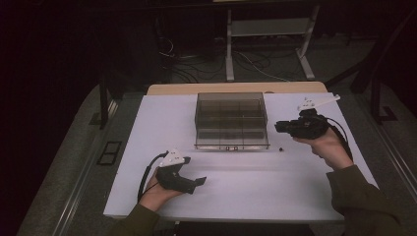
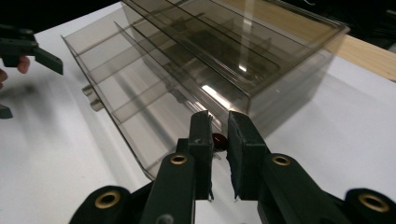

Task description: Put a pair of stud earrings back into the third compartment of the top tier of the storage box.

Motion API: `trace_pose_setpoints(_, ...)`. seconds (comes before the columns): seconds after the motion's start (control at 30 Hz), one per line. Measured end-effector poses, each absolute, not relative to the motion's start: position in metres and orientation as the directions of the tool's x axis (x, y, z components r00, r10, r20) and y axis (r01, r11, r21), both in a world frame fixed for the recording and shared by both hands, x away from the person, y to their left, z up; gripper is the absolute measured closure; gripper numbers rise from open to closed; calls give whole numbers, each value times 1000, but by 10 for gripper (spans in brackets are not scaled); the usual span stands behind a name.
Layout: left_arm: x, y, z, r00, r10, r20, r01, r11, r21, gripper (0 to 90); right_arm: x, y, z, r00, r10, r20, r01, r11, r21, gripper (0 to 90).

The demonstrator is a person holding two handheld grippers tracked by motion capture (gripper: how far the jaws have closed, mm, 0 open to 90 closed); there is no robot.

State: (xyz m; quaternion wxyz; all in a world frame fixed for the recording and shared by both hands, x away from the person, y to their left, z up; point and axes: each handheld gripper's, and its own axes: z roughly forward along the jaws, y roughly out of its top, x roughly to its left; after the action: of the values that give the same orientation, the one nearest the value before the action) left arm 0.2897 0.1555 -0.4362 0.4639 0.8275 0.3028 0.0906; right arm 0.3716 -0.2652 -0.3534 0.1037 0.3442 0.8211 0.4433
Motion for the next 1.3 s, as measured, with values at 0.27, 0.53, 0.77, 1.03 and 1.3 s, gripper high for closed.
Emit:
trace_pose_setpoints(0.27,290,156,-436,800,584,-135,420,-386,822,55,375,-249,-352,-769,627,129,454,392,800,790)
trace_pose_setpoints(0.53,290,157,-435,801,583,-140,422,-382,822,56,380,-229,-357,-791,598,131,447,418,791,790)
trace_pose_setpoints(0.77,290,157,-435,799,585,-139,421,-379,824,56,382,-217,-361,-808,575,130,442,445,779,790)
trace_pose_setpoints(1.03,290,157,-435,798,585,-141,422,-377,824,56,382,-209,-366,-815,566,121,439,468,767,789)
trace_pose_setpoints(1.3,289,157,-434,798,586,-142,422,-375,825,56,381,-204,-370,-816,566,118,441,478,759,765)
